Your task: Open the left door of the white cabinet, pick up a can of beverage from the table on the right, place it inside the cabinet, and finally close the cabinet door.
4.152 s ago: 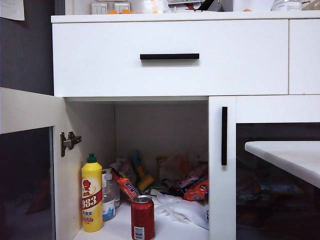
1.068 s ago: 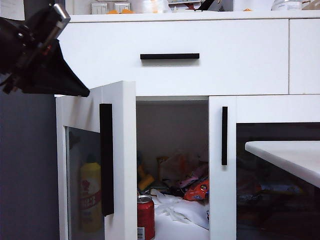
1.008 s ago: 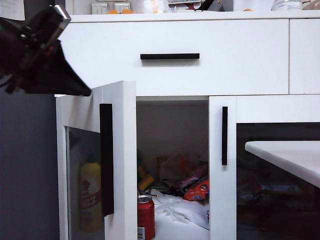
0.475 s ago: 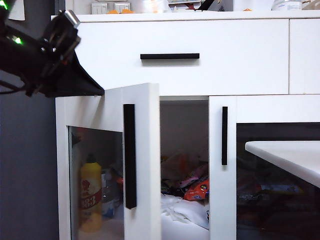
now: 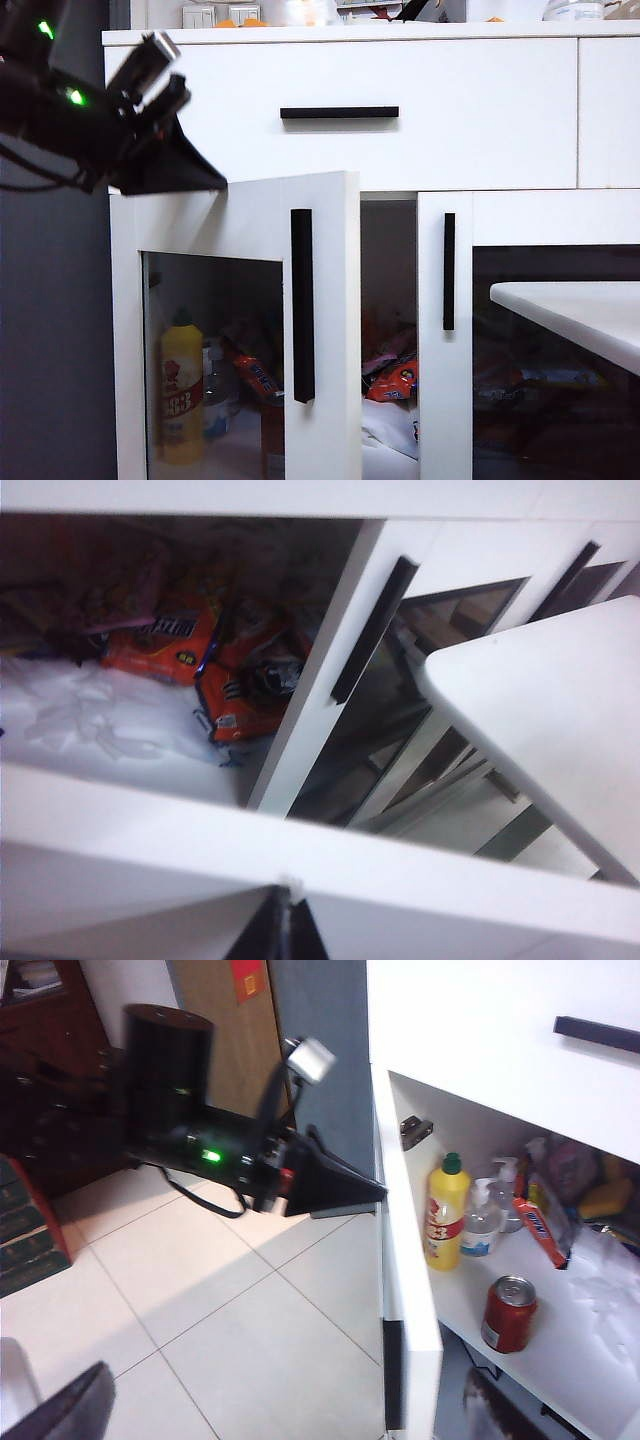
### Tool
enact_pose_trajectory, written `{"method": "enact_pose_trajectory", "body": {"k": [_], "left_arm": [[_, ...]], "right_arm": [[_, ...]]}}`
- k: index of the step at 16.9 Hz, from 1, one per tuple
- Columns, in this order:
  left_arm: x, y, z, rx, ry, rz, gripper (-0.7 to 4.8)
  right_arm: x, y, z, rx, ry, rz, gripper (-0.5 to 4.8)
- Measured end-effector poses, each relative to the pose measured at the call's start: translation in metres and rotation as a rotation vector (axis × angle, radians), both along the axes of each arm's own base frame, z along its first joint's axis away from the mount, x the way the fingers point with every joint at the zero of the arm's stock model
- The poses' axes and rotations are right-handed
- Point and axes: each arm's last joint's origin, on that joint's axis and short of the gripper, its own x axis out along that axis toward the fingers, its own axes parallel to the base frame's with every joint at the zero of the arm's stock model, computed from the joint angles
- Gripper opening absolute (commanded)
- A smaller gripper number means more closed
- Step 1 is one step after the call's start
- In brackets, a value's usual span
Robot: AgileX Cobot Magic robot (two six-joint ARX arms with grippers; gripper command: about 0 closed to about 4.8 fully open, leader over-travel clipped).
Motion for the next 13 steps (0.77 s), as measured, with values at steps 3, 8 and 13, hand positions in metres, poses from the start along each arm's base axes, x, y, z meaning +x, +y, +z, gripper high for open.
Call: {"method": "enact_pose_trajectory", "body": {"k": [3, 8, 13], "left_arm": [[0.008, -0.002, -0.016, -0.001, 0.041, 0.018, -0.06], [0.019, -0.026, -0.019, -0.013, 0.002, 0.030, -0.06], [0.040, -0.063, -0.023, 0.017, -0.024, 0.062, -0.06]], "right_arm": [[0.000, 0.000, 0.000, 0.000, 0.000, 0.000, 4.53], [0.000, 0.000, -0.001, -0.006, 0.004, -0.004, 4.53], [0.001, -0.001, -0.002, -0.022, 0.011, -0.025, 4.53]]}}
